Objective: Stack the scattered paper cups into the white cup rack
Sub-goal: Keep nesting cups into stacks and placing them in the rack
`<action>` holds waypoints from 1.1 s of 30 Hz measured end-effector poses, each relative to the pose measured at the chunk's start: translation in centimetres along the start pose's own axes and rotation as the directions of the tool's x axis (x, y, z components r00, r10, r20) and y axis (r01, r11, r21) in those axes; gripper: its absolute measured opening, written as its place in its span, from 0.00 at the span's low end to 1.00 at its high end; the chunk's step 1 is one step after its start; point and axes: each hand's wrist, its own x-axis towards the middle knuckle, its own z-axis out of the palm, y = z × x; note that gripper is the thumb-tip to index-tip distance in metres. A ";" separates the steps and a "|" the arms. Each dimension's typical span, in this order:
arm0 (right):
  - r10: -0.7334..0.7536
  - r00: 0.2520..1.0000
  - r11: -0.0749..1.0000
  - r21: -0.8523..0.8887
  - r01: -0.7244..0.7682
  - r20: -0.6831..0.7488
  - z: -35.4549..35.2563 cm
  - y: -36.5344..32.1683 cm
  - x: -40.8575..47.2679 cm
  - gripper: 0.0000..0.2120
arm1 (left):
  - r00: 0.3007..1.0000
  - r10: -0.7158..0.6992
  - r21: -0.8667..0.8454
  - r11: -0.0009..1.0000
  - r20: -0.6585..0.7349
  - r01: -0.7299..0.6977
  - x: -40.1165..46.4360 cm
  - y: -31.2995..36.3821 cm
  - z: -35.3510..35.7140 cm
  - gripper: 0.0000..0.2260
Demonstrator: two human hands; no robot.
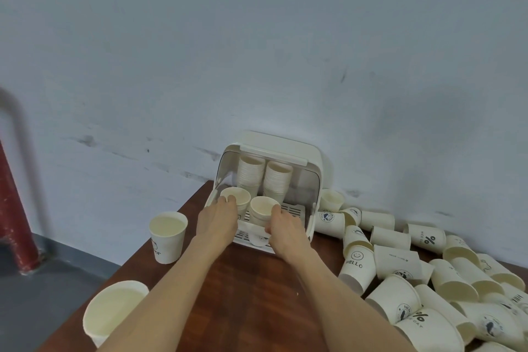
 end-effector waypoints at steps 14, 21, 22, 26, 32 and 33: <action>0.040 0.999 0.975 0.215 -0.045 0.026 -2.1 -0.6 -6.4 0.37 | 1.000 -0.002 -0.239 0.971 -0.020 -0.003 -7.8 2.0 -1.8 0.13; 0.136 0.991 0.969 0.209 -0.134 0.002 -4.3 2.6 -10.7 0.28 | 0.997 0.071 -0.280 0.958 0.024 -0.061 -10.0 4.5 -2.1 0.13; 0.146 0.989 0.967 0.212 -0.143 0.002 -4.6 3.2 -11.2 0.27 | 0.997 0.075 -0.283 0.957 0.031 -0.063 -10.3 4.9 -2.0 0.13; 0.167 0.986 0.966 0.205 -0.159 -0.022 -6.3 5.3 -12.9 0.24 | 0.993 0.101 -0.290 0.954 0.061 -0.079 -11.0 6.8 -2.0 0.14; 0.213 0.976 0.960 0.194 -0.201 -0.043 -7.5 8.4 -14.7 0.23 | 0.974 0.193 -0.347 0.927 0.118 -0.142 -11.2 10.7 -0.9 0.13; 0.224 0.974 0.958 0.194 -0.212 -0.044 -7.7 8.9 -14.9 0.22 | 0.968 0.215 -0.355 0.922 0.130 -0.157 -11.1 11.4 -0.6 0.14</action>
